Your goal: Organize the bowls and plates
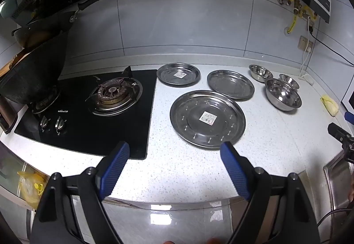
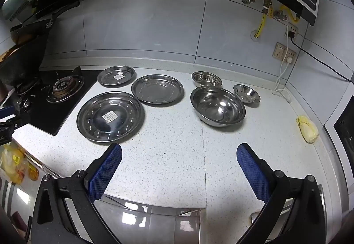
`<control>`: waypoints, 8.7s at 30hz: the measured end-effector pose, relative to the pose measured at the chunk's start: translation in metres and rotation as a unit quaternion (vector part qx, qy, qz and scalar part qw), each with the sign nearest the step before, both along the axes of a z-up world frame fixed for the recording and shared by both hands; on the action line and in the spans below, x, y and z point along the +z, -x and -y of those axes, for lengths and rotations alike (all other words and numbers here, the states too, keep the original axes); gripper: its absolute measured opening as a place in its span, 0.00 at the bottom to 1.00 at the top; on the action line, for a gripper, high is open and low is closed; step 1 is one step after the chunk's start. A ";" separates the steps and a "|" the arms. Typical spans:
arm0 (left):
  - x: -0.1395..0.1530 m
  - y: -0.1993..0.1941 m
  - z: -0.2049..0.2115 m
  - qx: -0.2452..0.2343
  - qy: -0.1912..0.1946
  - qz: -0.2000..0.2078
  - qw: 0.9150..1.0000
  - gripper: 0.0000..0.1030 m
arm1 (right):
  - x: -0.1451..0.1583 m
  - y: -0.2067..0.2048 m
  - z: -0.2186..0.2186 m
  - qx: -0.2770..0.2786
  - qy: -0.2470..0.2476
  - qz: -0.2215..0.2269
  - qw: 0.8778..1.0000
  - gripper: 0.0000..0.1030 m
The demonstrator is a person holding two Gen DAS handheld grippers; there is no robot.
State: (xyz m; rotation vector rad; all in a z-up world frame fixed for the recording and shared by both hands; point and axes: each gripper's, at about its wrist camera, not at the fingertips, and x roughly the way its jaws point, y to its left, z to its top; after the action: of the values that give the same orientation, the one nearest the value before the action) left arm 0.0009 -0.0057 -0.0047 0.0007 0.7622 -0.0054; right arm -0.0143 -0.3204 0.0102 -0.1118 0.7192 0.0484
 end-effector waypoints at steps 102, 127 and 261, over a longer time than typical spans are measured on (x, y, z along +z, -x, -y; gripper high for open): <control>-0.152 -0.240 -0.013 0.032 0.046 -0.210 0.976 0.22 | -0.161 -0.213 -0.085 0.085 -0.097 -0.197 0.972 0.19; -0.096 -0.145 -0.035 0.038 0.044 -0.179 0.982 0.12 | -0.111 -0.138 -0.085 0.105 -0.126 -0.165 0.973 0.12; -0.074 -0.182 -0.014 -0.007 0.228 -0.248 0.941 0.08 | -0.077 -0.184 -0.076 0.139 -0.132 -0.260 0.946 0.27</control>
State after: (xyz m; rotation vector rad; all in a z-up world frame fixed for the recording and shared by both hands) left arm 0.1830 0.0082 -0.0789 -0.4531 1.2530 -0.2028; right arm 0.1692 -0.2440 -0.0673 0.0619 1.2144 0.4568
